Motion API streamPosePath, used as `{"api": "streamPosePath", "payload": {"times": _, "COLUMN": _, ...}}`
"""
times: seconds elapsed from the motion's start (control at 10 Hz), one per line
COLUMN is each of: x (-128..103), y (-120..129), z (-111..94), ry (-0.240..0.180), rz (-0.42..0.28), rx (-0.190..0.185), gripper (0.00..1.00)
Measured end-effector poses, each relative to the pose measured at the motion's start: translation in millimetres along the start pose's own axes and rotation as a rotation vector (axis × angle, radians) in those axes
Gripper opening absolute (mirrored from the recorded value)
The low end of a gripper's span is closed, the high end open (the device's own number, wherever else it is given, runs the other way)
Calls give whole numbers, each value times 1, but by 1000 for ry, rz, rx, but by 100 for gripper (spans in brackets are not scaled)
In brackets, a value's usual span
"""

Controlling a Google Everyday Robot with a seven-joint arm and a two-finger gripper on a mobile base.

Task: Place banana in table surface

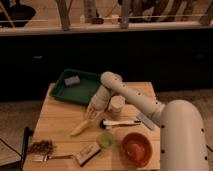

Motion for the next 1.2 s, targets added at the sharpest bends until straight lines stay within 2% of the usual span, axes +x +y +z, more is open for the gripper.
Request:
{"api": "streamPosePath", "payload": {"times": 0.1, "x": 0, "y": 0, "z": 0, "ry": 0, "rz": 0, "rx": -1, "gripper": 45}}
{"api": "streamPosePath", "payload": {"times": 0.3, "x": 0, "y": 1, "z": 0, "ry": 4, "rz": 2, "rx": 0, "gripper": 67}}
{"api": "streamPosePath", "payload": {"times": 0.5, "x": -1, "y": 0, "z": 0, "ry": 6, "rz": 1, "rx": 1, "gripper": 79}}
{"api": "streamPosePath", "payload": {"times": 1.2, "x": -2, "y": 1, "z": 2, "ry": 14, "rz": -1, "rx": 6, "gripper": 80}}
